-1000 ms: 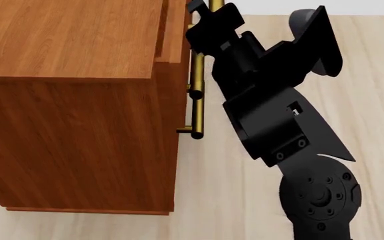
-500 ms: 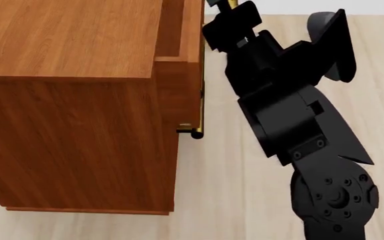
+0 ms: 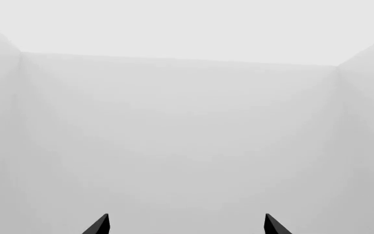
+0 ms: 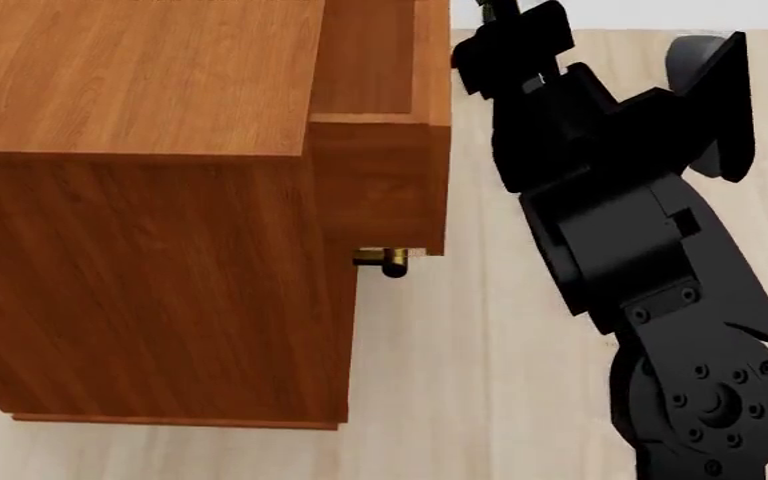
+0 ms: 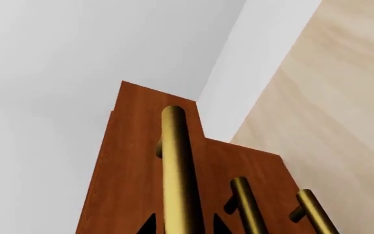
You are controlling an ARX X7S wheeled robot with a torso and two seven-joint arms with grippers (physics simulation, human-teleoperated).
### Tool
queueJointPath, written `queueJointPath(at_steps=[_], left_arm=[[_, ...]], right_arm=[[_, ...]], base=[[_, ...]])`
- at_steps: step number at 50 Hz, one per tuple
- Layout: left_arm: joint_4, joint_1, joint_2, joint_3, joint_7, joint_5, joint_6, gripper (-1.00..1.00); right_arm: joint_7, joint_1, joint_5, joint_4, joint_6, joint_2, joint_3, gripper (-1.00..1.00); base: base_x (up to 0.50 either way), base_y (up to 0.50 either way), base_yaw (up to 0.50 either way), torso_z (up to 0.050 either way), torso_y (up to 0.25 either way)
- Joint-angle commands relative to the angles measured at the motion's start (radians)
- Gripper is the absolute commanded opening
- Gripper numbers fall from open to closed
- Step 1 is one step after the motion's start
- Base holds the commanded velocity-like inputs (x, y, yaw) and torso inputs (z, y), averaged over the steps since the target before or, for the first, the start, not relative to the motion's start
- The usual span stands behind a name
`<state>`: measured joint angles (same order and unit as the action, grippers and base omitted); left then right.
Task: Close the bottom drawer of the cabinet and open the top drawer.
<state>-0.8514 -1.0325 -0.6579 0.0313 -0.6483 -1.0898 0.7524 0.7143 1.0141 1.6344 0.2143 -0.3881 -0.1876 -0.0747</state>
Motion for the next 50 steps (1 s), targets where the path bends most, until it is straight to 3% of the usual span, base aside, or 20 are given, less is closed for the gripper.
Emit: queueJointPath(at_steps=[1, 46, 47, 50], left_arm=[[0.0, -0.002, -0.001, 0.005, -0.001, 0.001, -0.003, 1.0], [0.006, -0.006, -0.003, 0.024, -0.003, 0.007, -0.015, 1.0], [0.006, -0.003, -0.002, 0.026, 0.0, 0.011, -0.017, 1.0], [0.007, -0.002, -0.003, 0.024, 0.0, 0.011, -0.019, 1.0]], right_arm=[[-0.025, 0.001, -0.076, -0.146, -0.039, -0.028, 0.031, -1.0], [-0.03, -0.017, -0.071, -0.147, -0.012, -0.048, 0.032, -1.0], [-0.031, -0.017, -0.07, -0.145, -0.012, -0.048, 0.032, 1.0], [-0.027, -0.016, -0.069, -0.146, -0.013, -0.048, 0.028, 1.0]], base=[[0.0, 0.0, -0.01, 0.0, 0.012], [-0.01, 0.0, -0.01, 0.001, 0.007], [-0.02, 0.0, -0.01, 0.0, 0.009], [0.0, 0.0, 0.0, 0.0, 0.0]])
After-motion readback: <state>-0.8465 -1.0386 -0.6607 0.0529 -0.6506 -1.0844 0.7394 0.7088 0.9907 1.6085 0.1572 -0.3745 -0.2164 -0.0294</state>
